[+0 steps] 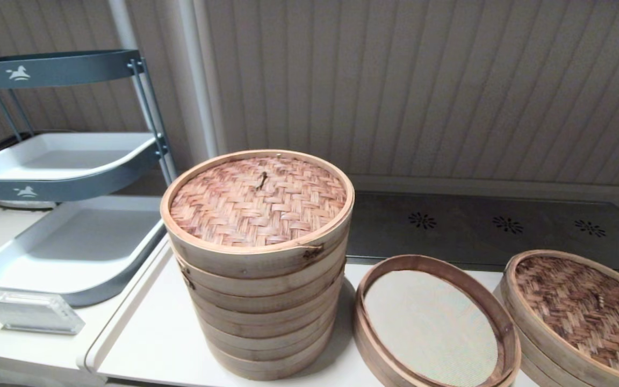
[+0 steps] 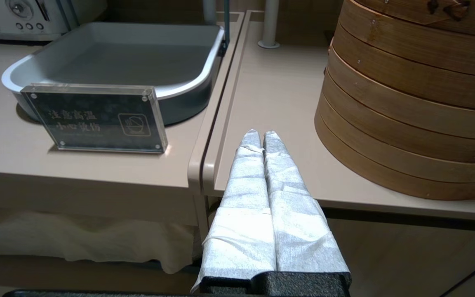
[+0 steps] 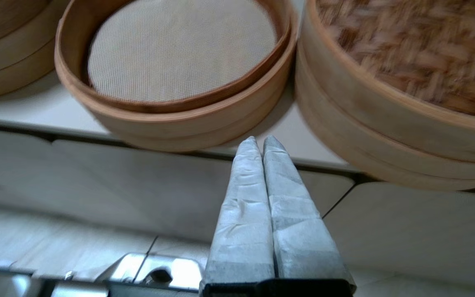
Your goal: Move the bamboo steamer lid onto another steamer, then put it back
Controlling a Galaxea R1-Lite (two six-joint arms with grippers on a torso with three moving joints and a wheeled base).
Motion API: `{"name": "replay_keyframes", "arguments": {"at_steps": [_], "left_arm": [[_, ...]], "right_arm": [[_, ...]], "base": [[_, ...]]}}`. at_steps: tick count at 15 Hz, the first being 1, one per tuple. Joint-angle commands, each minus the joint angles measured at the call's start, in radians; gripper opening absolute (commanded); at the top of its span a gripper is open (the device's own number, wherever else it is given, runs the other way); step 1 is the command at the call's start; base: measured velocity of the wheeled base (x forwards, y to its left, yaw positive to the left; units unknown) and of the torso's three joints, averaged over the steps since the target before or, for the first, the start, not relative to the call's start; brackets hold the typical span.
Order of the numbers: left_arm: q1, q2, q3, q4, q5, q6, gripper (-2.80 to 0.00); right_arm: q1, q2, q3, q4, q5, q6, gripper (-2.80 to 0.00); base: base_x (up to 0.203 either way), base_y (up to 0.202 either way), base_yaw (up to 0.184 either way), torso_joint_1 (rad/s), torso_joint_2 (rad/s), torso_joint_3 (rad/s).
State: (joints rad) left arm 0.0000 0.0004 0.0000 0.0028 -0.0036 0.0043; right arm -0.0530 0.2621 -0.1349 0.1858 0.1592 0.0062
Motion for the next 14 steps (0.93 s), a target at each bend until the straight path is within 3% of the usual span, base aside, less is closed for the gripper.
{"name": "replay_keyframes", "arguments": {"at_steps": [1, 4, 8, 14], "left_arm": [[0.0, 0.001, 0.003, 0.0, 0.001, -0.001, -2.8], [0.0, 0.001, 0.003, -0.001, 0.001, -0.001, -2.8], [0.0, 0.001, 0.003, 0.0, 0.001, 0.0, -2.8], [0.0, 0.001, 0.003, 0.0, 0.001, 0.0, -2.8]], "right_arm": [[0.024, -0.139, 0.029, -0.017, -0.038, -0.003, -2.8], [0.046, -0.262, 0.085, -0.064, -0.151, -0.032, -2.8], [0.048, -0.259, 0.121, -0.158, -0.161, -0.019, -2.8], [0.047, -0.261, 0.123, -0.164, -0.161, -0.017, -2.8]], "base": [[0.0, 0.0, 0.0, 0.0, 0.0, 0.0], [0.0, 0.0, 0.0, 0.0, 0.0, 0.0], [0.0, 0.0, 0.0, 0.0, 0.0, 0.0], [0.0, 0.0, 0.0, 0.0, 0.0, 0.0]]}}
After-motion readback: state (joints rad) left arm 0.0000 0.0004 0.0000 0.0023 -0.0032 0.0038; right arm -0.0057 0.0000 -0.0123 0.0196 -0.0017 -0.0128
